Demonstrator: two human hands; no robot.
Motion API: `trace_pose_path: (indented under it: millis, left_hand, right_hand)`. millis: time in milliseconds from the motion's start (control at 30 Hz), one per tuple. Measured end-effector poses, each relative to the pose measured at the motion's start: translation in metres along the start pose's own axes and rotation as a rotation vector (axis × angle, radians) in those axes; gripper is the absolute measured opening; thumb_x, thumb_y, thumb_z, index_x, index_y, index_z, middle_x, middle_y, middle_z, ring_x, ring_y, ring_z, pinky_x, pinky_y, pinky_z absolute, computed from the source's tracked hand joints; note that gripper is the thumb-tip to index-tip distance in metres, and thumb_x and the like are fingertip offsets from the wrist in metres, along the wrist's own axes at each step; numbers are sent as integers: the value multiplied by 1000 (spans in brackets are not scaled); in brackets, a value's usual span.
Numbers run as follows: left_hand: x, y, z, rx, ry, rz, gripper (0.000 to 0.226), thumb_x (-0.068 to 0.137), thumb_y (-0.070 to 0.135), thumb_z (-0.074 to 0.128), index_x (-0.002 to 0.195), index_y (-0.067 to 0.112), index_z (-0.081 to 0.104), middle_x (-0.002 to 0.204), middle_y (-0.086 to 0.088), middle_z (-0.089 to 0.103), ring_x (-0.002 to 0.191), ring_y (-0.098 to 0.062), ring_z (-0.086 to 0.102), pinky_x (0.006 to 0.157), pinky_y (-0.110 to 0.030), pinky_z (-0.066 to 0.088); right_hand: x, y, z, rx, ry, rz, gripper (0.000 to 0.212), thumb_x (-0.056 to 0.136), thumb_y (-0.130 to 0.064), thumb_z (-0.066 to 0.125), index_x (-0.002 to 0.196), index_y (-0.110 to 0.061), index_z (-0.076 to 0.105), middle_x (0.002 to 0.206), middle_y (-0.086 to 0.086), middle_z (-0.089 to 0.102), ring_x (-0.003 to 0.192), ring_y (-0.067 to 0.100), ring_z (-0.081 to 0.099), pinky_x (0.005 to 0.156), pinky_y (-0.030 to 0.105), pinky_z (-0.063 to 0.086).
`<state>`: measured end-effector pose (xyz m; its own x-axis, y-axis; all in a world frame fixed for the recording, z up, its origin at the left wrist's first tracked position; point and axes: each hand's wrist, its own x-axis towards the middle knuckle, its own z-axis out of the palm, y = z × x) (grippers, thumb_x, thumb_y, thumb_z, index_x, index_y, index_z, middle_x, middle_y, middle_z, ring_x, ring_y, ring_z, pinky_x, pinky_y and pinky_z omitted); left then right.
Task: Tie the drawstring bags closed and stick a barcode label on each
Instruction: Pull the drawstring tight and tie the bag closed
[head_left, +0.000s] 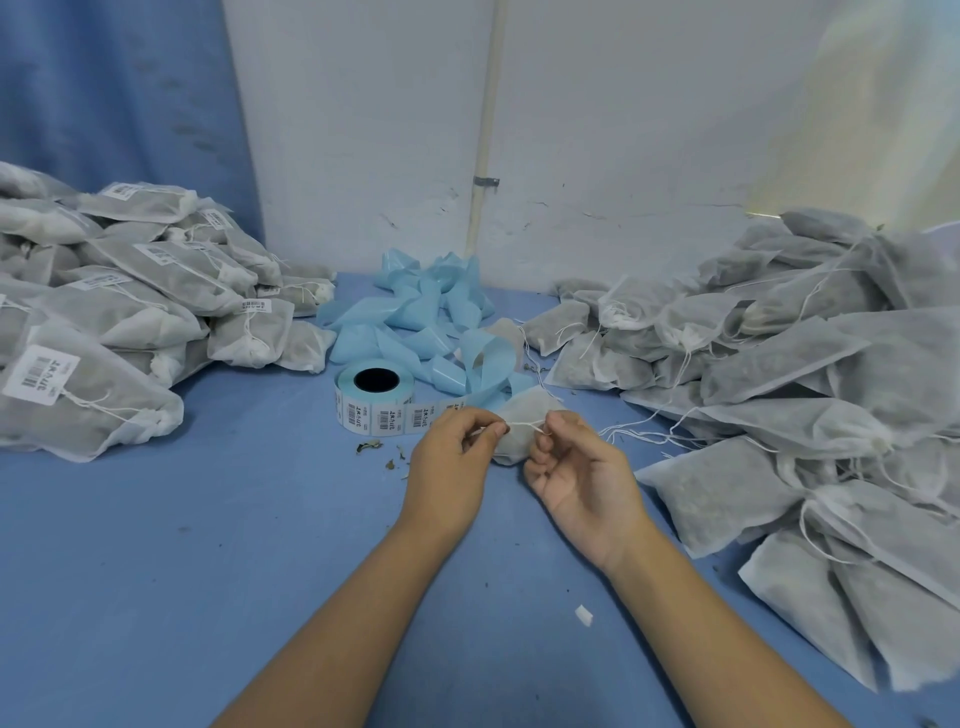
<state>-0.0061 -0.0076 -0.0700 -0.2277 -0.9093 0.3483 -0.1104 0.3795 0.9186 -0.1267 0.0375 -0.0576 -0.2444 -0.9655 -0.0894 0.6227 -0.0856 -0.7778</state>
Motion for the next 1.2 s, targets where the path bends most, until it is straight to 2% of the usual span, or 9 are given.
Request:
trace_pose_path:
  millis: [200,267,367,467,600,733,833,1000,1200]
  left_hand:
    - [1,-2,0,52,17,-1,9,92,15,60,85,18,65,87,6,61,81,-4,54,70,-7,39]
    - [1,-1,0,165,25,29,8,92,20,59,88,19,66,91,8,61,88,-8,54,75,-16,41]
    - [-1,-1,-4,438,-3,254,10,87,15,57,94,15,65,114,7,56,105,-13,45,85,-30,40]
    - [-2,-4,-6,572,-186,420,32,75,6,54,107,11,60,139,2,43,123,-19,31,99,-32,35]
    - [0,-10,-3,633,-209,471,46,76,-9,51,120,7,55,139,-3,43,130,-18,28,101,-31,36]
    - [0,-8,-3,460,-62,373,18,86,6,60,101,16,56,99,8,56,97,-8,46,74,-23,35]
    - [-1,3,-4,148,75,232,32,86,9,61,90,35,43,87,16,54,79,2,50,67,-11,37]
    - [4,16,-9,-199,285,177,31,89,4,52,91,33,43,91,16,52,77,12,50,70,-4,38]
    - [11,14,-11,-300,340,107,32,95,3,49,97,35,47,97,17,55,83,11,54,74,-8,43]
  right_hand:
    - [-1,1,0,78,-6,-20,14,68,-10,65,75,-15,53,65,1,51,57,9,50,53,19,44]
    - [-2,0,1,74,-10,-18,14,68,-12,66,74,-15,54,66,0,53,58,10,51,54,19,45]
    - [-3,-4,1,100,-33,3,13,69,-15,66,76,-15,56,68,0,56,62,12,54,61,21,46]
    - [-5,-7,2,184,-108,33,9,70,-16,67,72,-12,60,69,2,57,64,14,57,61,22,50]
    - [-9,-9,4,223,-223,55,31,48,-14,91,64,-10,65,67,3,58,64,15,59,60,24,52]
    - [-10,-9,5,201,-302,66,37,43,-14,93,63,-15,63,66,1,57,63,14,59,60,25,52]
    - [-10,-10,4,222,-305,55,33,48,-11,89,63,-16,60,67,2,57,61,15,58,58,24,51]
    - [-5,-7,4,-64,10,-87,18,71,-6,65,65,-19,53,68,-3,56,64,13,51,57,19,42]
    - [-5,4,5,-373,160,-259,19,80,-8,70,68,-20,60,82,-7,66,75,7,59,78,27,44]
